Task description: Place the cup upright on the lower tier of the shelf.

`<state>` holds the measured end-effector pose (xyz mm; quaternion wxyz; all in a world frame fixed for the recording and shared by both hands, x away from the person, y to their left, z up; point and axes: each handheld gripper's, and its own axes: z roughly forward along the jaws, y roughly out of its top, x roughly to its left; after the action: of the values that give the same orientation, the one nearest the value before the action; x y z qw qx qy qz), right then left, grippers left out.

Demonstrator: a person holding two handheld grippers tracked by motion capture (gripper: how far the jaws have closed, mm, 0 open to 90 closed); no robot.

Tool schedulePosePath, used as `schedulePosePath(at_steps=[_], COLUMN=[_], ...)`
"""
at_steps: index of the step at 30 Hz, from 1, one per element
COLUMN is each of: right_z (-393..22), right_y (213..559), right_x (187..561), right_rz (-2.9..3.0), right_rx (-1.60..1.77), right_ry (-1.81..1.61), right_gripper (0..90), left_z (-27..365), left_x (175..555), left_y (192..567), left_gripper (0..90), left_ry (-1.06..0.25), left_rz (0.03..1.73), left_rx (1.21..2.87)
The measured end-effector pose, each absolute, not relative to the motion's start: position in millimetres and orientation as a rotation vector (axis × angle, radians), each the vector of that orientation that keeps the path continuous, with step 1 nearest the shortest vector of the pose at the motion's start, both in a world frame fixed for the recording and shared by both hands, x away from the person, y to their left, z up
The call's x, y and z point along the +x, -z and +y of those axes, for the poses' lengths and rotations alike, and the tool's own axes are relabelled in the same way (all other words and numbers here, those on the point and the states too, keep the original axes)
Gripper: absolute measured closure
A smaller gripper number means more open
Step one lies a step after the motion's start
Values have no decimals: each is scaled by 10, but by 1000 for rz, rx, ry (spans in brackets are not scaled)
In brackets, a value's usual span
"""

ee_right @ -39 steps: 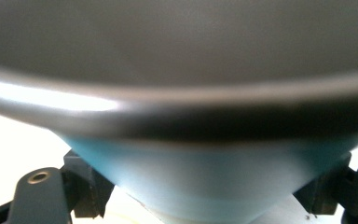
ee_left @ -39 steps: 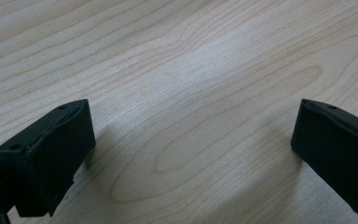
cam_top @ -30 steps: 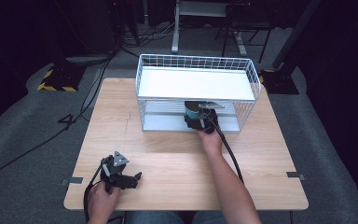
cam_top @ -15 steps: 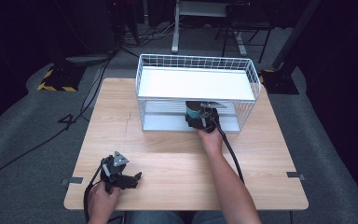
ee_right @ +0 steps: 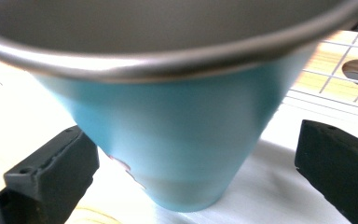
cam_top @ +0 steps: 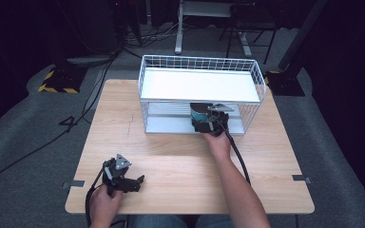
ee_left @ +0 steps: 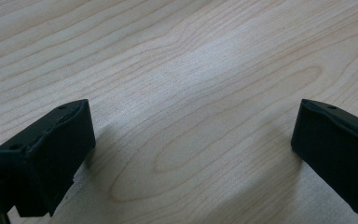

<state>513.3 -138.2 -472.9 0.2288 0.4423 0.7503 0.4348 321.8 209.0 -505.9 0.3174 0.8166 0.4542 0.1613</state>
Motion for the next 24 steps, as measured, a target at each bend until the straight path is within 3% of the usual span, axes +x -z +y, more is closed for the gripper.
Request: schedulePosePath(at_steps=[14,24], right_z=[-1540,-1792], right_y=[4619,4345], right_x=[4840,4517], right_rz=[2067,2131], right_rx=[1189,1126], right_ry=[-1222,-1227], right_gripper=[0,0], left_z=[2088,2089], left_x=[3221,3226], left_y=[5058,5058], left_gripper=[0,0], left_ry=[-423,-427], left_rz=[1197,1192], left_rx=[2150,2153])
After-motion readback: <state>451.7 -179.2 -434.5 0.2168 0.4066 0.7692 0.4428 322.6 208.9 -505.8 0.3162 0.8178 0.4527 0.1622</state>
